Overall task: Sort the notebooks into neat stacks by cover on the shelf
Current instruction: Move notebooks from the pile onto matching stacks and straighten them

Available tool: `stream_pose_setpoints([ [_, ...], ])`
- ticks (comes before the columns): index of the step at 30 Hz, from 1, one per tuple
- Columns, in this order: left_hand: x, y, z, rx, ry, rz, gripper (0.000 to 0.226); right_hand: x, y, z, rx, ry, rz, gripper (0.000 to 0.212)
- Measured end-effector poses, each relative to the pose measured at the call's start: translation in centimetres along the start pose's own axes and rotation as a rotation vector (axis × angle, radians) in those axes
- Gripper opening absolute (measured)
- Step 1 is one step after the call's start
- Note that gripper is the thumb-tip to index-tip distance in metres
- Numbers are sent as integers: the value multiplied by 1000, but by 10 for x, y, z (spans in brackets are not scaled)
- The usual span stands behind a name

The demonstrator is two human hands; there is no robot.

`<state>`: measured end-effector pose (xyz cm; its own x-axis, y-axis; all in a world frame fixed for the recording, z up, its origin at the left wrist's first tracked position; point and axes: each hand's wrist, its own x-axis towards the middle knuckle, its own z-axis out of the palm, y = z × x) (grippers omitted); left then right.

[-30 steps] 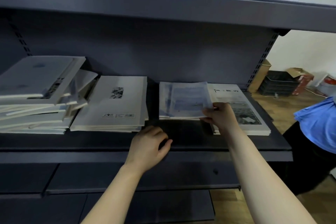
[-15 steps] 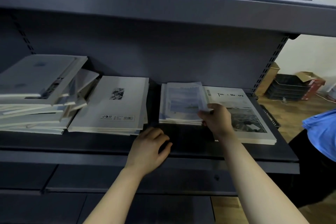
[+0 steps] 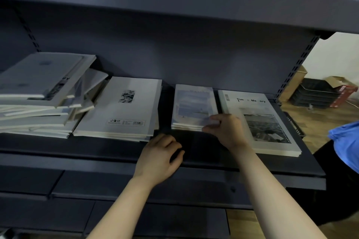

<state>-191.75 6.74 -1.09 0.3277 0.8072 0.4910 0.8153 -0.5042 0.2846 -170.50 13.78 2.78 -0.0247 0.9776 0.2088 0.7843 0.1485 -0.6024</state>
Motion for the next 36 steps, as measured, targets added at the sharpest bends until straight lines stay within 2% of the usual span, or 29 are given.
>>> stream_pose_setpoints([
  [8, -1, -1, 1, 0, 7, -9, 27, 1, -3, 6, -240, 41, 12, 30],
  [17, -1, -3, 3, -7, 5, -10, 22, 5, -1, 6, -148, 15, 89, 37],
  [20, -1, -3, 0, -22, -5, 2, 20, 3, -4, 5, -224, 5, 69, 36],
  [23, -5, -6, -5, -53, -19, 21, 15, 5, -15, 3, -347, -54, 47, 43],
  [25, -11, -12, -9, -81, -22, 17, 15, 3, -30, 11, -261, -56, -43, 47],
  [27, -18, -18, -15, -93, -24, 6, 18, -3, -49, 24, -41, -20, -116, 39],
  [30, -27, -28, -26, -83, -20, -2, 20, -7, -80, 49, 193, -52, -78, 15],
  [31, -29, -31, -30, -80, -18, -5, 20, -6, -89, 57, 242, -85, -43, 16],
  [34, -37, -43, -41, -70, -18, -23, 21, -3, -111, 79, 300, -177, 65, 42],
  [36, -42, -51, -48, -68, -15, -38, 21, -3, -121, 89, 217, -173, 86, 57],
])
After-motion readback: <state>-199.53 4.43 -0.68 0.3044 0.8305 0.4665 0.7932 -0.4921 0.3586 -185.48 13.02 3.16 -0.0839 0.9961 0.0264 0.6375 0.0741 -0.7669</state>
